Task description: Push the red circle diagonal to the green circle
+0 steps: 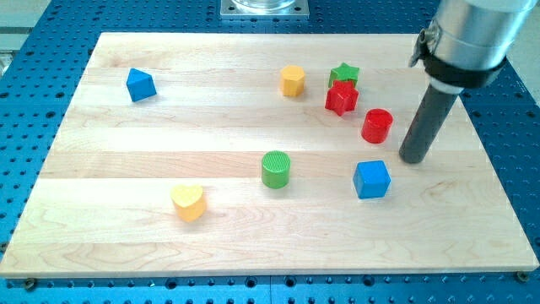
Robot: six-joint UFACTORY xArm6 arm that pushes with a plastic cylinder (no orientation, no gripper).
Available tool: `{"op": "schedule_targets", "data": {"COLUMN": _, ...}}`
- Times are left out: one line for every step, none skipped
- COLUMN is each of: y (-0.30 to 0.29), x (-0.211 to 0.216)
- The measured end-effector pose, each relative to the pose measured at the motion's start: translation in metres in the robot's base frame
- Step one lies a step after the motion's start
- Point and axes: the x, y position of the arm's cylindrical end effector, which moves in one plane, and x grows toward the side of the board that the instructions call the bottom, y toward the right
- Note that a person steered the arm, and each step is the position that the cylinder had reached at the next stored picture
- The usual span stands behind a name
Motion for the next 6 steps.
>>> {"op": "schedule_targets", "data": {"y": -0.014, "x": -0.034}}
{"op": "schedule_targets", "data": {"y": -0.055, "x": -0.034}}
{"op": "schedule_targets", "data": {"y": -0.076, "x": -0.029}}
{"op": "schedule_targets", "data": {"y": -0.060, "x": 0.011}}
{"op": "schedule_targets", "data": {"y": -0.088, "x": 0.019}}
{"op": "schedule_targets", "data": {"y": -0.133, "x": 0.037}}
